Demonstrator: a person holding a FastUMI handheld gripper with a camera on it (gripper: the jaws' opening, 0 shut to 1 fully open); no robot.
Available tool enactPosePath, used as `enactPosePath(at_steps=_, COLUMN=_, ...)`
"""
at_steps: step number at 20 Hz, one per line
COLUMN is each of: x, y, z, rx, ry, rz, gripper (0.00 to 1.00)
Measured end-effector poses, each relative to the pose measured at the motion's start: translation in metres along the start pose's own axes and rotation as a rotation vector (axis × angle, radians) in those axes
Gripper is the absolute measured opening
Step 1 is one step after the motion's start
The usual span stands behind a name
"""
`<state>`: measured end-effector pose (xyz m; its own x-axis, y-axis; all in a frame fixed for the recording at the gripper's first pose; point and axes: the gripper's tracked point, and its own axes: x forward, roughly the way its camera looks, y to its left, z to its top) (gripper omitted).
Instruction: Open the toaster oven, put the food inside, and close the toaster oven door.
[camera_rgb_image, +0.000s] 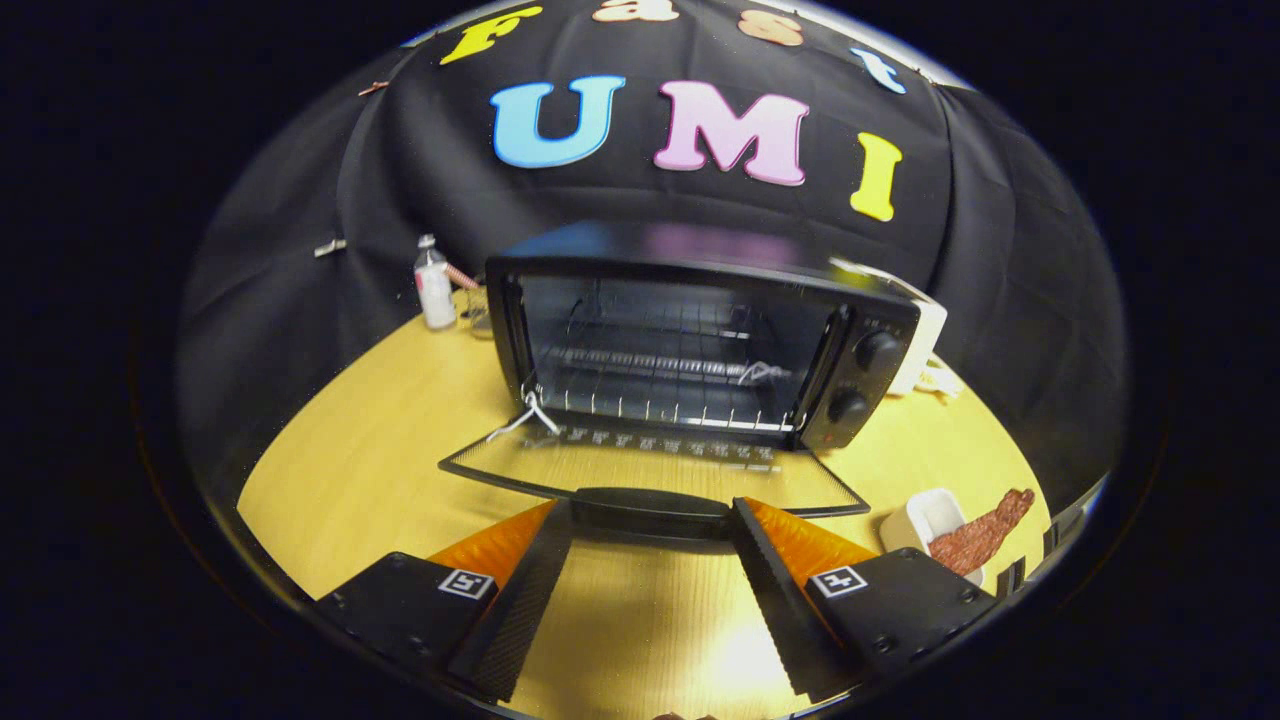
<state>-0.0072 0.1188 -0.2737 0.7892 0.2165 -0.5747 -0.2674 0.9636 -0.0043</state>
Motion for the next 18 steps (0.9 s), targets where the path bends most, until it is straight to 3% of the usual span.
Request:
enactPosePath(at_steps=3, x=0.001, y=-0.003, z=-0.025, rx=0.003, ry=0.063, rz=0.016, gripper=0.98)
enactPosePath(at_steps=7, x=-0.013, y=-0.005, z=-0.021, rx=-0.016, ry=0.041, rz=0.06, gripper=0.98)
enactPosePath(at_steps=14, x=-0.075, y=-0.032, z=0.055, rx=-0.041, ry=-0.134, rz=0.136, gripper=0.98)
enactPosePath(at_steps=18, x=-0.097, y=-0.071, z=0.098, rx=-0.038, ry=-0.218, rz=0.138, gripper=0.98)
